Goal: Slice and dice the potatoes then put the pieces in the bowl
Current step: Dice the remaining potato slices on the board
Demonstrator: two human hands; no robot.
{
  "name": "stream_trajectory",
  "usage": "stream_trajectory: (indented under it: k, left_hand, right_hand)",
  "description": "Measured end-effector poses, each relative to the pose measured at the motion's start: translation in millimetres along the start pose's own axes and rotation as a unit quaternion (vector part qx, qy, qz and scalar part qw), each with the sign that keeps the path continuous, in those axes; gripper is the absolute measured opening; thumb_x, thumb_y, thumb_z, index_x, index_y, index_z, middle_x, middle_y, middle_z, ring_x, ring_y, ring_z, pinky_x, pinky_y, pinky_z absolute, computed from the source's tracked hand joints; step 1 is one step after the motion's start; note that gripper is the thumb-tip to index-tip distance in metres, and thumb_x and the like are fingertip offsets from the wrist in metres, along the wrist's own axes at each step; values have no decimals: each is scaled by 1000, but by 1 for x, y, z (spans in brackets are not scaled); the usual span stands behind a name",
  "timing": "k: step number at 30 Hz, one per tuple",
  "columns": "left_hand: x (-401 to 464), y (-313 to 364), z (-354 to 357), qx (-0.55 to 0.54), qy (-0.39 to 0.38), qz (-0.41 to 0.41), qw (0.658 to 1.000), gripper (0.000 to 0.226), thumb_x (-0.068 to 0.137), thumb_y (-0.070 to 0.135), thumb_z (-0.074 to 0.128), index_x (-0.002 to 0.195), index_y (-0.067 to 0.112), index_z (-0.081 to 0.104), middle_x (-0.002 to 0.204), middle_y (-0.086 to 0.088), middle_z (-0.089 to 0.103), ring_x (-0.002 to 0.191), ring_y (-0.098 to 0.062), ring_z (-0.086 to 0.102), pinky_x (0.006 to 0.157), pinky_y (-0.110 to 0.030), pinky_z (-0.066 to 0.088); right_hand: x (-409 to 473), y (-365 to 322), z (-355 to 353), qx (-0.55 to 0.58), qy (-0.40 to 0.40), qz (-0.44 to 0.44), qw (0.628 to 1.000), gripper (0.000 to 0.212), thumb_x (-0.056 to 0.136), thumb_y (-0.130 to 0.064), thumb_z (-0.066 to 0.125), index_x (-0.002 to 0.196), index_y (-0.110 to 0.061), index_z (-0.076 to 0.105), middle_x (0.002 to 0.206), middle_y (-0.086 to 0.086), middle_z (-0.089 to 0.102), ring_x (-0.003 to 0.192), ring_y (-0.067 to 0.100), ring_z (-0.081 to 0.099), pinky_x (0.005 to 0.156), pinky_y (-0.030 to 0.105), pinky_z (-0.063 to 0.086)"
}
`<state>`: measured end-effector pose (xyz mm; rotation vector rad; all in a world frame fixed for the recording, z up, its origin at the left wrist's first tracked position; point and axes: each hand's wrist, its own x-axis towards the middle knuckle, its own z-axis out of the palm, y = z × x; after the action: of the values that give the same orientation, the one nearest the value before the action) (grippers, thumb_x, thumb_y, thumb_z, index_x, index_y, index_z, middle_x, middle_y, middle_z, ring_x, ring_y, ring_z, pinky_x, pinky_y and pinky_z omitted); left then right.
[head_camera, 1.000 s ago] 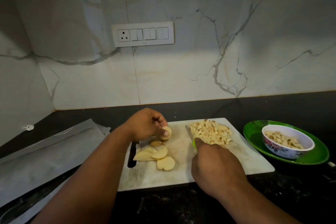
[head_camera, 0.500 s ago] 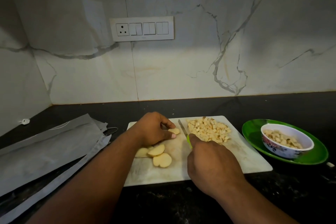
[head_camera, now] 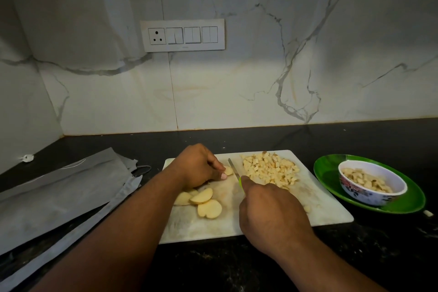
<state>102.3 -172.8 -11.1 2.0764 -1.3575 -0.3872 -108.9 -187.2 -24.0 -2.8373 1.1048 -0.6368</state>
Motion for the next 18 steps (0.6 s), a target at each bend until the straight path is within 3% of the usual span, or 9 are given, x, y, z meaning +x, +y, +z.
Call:
stream_trajectory:
  k: [10,18]
  left_hand:
    - [-1,9,6,34,21,-15,999,8,82,24,88,89,24,84,98,10,79,96,-7,70,98,-35,58]
    - [3,7,3,47,15,-11,999,8,81,29,90,84,26,84,93,12,78,93,-6,69,95,-34,58]
  right_hand:
    - [-7,-4,-8,-38,-54,-28,997,68,91,-23,52,154,-22,27,114,2,63,99,21,61,70,30,40]
    - [-43,0,-13,-33,-45,-24,998,69,96,-30,42,158,-26,12,108,-1,65,96,20,62,67,29,38]
